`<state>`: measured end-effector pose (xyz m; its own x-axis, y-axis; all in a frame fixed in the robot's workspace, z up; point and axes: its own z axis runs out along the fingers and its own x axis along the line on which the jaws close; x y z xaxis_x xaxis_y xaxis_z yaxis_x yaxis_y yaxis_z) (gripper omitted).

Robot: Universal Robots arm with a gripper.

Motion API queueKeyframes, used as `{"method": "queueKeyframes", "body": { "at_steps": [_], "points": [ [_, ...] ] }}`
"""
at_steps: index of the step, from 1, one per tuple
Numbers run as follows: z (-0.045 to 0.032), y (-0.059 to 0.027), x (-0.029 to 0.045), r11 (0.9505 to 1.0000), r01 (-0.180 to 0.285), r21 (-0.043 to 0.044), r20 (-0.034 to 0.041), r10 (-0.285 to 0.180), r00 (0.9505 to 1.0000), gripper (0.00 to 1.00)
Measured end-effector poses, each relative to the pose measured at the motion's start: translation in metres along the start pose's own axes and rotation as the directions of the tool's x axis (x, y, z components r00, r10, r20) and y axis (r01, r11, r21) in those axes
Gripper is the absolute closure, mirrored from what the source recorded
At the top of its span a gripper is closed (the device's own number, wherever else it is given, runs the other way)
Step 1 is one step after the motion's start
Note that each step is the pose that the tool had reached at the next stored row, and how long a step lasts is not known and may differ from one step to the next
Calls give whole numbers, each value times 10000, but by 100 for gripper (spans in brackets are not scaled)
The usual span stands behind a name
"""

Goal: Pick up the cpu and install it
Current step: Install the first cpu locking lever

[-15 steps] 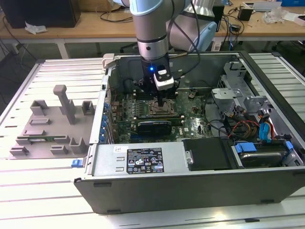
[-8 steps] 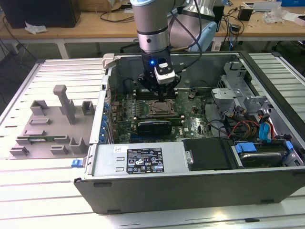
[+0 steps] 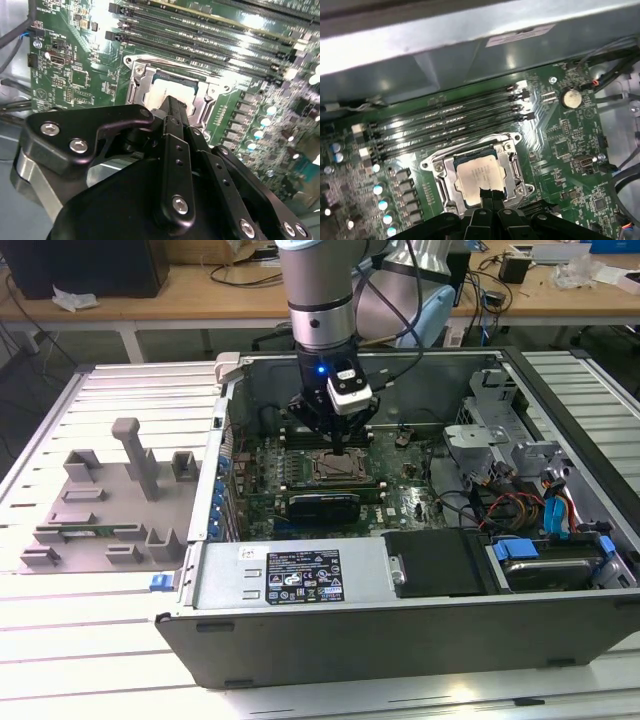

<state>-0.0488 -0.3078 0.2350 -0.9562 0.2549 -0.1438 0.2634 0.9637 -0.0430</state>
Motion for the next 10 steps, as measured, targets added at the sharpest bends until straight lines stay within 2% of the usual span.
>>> {"method": "queueKeyframes", "body": {
  "at_steps": [3,4,6,10],
  "points": [
    [4,0,0,9993,367,43,-136,-367,9992,89],
    [8,-2,0,9988,480,49,-212,-479,9986,89],
    [14,-8,-3,9982,604,55,-309,-602,9977,89],
    [22,-23,-36,9961,885,28,-362,-884,9954,89]
  ]
}}
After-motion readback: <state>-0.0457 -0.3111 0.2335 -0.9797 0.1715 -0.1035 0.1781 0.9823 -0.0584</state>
